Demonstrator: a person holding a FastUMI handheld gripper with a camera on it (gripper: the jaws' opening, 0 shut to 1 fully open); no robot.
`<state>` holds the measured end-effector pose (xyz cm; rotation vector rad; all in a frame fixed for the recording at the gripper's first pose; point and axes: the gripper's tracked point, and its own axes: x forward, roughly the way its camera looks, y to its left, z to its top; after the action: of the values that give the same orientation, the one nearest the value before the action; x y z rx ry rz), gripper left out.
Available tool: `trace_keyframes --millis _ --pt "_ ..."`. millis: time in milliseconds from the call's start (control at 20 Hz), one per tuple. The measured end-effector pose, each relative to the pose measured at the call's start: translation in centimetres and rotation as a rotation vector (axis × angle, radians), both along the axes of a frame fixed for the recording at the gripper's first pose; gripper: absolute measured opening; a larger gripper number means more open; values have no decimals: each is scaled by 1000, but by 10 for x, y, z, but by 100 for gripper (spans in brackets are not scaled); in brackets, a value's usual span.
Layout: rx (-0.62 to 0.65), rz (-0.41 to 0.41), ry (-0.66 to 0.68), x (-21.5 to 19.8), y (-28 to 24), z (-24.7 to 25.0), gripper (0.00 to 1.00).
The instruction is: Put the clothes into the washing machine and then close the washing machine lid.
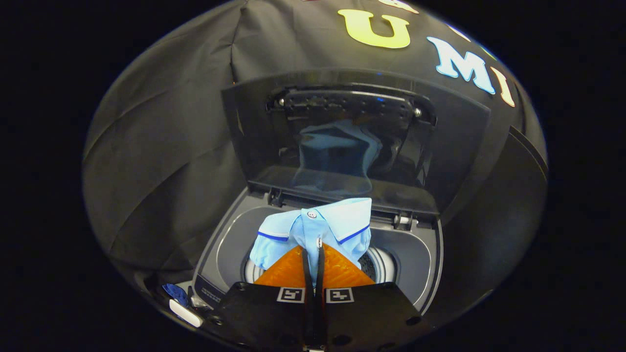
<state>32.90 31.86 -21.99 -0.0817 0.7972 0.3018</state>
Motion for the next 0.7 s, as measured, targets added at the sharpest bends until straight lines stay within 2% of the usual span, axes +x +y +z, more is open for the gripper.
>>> trace_keyframes --millis 200,300,600,700 --pt "-15 -17 61 -10 -6 -23 7" --pt "-8 -15 84 -17 -4 -28 21" --pt "-27 -31 40 -15 -15 -22 100" --pt "-15 -42 11 -15 -17 -13 100"
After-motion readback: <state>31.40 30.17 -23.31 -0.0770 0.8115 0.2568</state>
